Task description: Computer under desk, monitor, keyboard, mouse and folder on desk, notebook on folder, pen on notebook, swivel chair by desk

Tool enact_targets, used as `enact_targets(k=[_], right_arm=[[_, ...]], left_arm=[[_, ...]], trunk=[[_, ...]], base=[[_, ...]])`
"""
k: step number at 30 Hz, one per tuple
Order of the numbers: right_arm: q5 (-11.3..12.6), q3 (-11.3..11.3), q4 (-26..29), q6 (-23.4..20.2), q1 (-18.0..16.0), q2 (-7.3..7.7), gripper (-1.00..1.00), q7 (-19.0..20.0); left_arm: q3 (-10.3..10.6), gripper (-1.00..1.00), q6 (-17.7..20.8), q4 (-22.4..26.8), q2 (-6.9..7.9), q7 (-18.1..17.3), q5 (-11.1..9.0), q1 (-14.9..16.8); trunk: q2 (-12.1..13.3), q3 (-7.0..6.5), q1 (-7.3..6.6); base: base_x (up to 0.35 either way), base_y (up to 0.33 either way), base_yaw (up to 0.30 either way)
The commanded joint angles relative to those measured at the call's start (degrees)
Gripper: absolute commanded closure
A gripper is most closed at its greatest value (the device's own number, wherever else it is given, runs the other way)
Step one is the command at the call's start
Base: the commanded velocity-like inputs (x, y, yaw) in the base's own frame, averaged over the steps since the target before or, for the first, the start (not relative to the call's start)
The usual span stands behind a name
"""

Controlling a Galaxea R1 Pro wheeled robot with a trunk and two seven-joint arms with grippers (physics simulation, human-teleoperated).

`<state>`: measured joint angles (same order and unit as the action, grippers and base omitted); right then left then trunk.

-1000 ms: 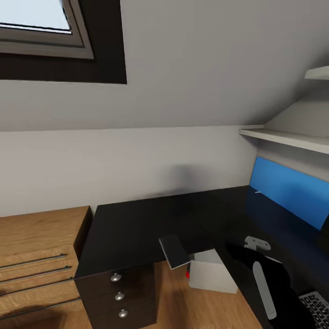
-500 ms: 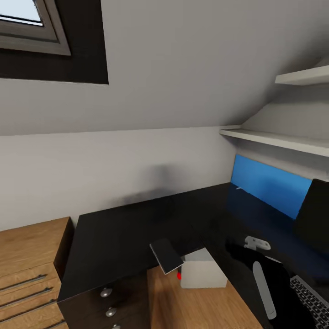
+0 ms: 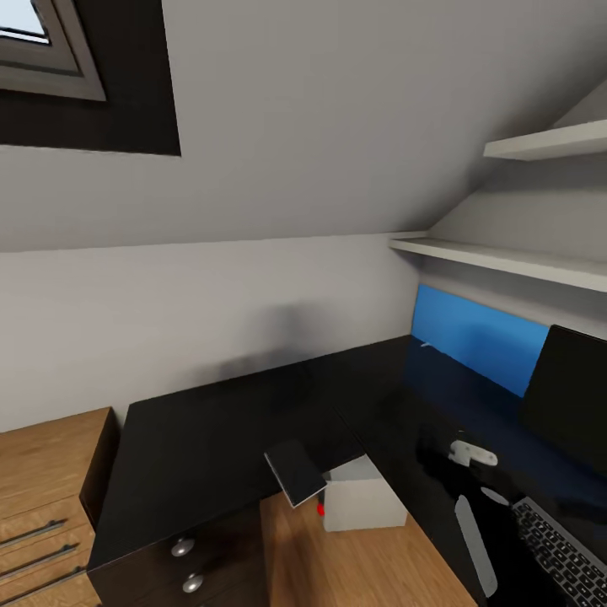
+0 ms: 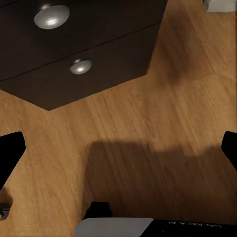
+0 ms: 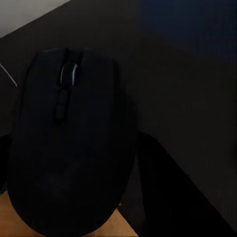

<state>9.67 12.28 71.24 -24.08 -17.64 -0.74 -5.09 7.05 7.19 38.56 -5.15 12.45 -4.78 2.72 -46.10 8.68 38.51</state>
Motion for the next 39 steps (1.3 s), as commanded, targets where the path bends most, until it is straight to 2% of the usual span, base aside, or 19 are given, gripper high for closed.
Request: enact_targets(k=[1, 3, 4, 6, 7, 9, 12, 18, 23, 25, 26, 30, 35, 39], right_arm=[[0.86, 0.06, -1.44, 2.20, -0.12, -0.04, 1.00, -0.57], [0.90, 0.09, -3.81, 6.23, -0.27, -0.10, 1.00, -1.97], [0.94, 0.10, -4.93, 7.58, -0.36, -0.11, 1.00, -3.86], [1.04, 0.10, -5.98, 8.45, -0.54, -0.12, 1.00, -6.44], [1.13, 0.05, -7.28, 9.26, -1.06, -0.13, 1.00, -10.24], [1.00, -0.03, -8.95, 9.82, -1.86, -0.13, 1.00, -13.78], [0.80, -0.05, -11.57, 10.03, -3.59, -0.23, 1.00, -16.48], [0.45, -0.46, -18.00, 10.16, -7.68, -1.28, 1.00, -25.22], [-0.03, -4.52, -21.30, 10.87, -9.76, -1.68, 1.00, -30.79], [-0.06, -4.92, -21.62, 12.05, -9.86, -1.70, 1.00, -31.93], [-0.04, -5.22, -22.05, 14.01, -9.92, -1.71, 1.00, -34.52], [-0.01, -5.43, -24.58, 18.30, -10.05, -1.81, 1.00, -38.57], [0.28, -5.44, -29.34, 27.78, -11.01, -2.84, 1.00, -44.75], [0.59, -5.36, -30.63, 32.90, -11.15, -3.27, 1.00, -46.96]], left_arm=[[0.29, -1.00, 0.28, 0.11, 0.08, 0.47, -0.51, 0.02], [0.26, -1.00, 0.28, 0.11, 0.10, 0.47, -0.50, 0.02], [0.26, -1.00, 0.28, 0.11, 0.08, 0.47, -0.50, 0.03], [0.25, -1.00, 0.28, 0.11, 0.07, 0.47, -0.50, 0.02], [0.25, -1.00, 0.28, 0.11, 0.06, 0.47, -0.50, 0.01], [0.25, -1.00, 0.28, 0.11, 0.06, 0.50, -0.50, 0.05], [0.24, -1.00, 0.28, 0.11, 0.05, 0.52, -0.50, 0.02], [0.24, -1.00, 0.28, 0.11, 0.05, 0.55, -0.50, 0.01], [0.24, -1.00, 0.28, 0.12, 0.05, 0.52, -0.54, 0.02], [0.29, -1.00, 0.28, 0.13, 0.04, 0.52, -0.52, 0.03], [0.31, -1.00, 0.28, 0.12, -0.01, 0.54, -0.53, 0.01], [0.33, -1.00, 0.20, 0.16, -0.03, 0.56, -0.51, 0.02], [0.32, -1.00, 0.11, 0.19, -0.03, 0.56, -0.58, 0.02], [0.32, -1.00, -0.26, 0.20, -0.03, 0.56, -0.58, 0.01]], trunk=[[-0.08, 0.08, 0.01], [-0.08, 0.08, 0.01], [-0.08, 0.08, 0.01], [-0.08, 0.08, 0.01], [-0.08, 0.08, 0.01], [-0.08, 0.08, 0.01], [-0.08, 0.08, 0.01], [-0.08, 0.08, 0.01], [-0.08, 0.08, 0.01], [-0.08, 0.08, 0.01], [-0.08, 0.08, 0.01], [-0.08, 0.08, 0.01], [-0.08, 0.08, 0.01], [-0.08, 0.08, 0.01]], base=[[0.000, 0.000, 0.000], [0.000, 0.000, 0.000], [0.000, 0.000, 0.000], [0.000, 0.000, 0.000], [0.000, 0.000, 0.000], [0.000, 0.000, 0.000], [0.000, 0.000, 0.000], [0.000, 0.000, 0.000], [0.000, 0.000, 0.000], [0.000, 0.000, 0.000], [0.000, 0.000, 0.000], [0.000, 0.000, 0.000], [0.000, 0.000, 0.000], [0.000, 0.000, 0.000]])
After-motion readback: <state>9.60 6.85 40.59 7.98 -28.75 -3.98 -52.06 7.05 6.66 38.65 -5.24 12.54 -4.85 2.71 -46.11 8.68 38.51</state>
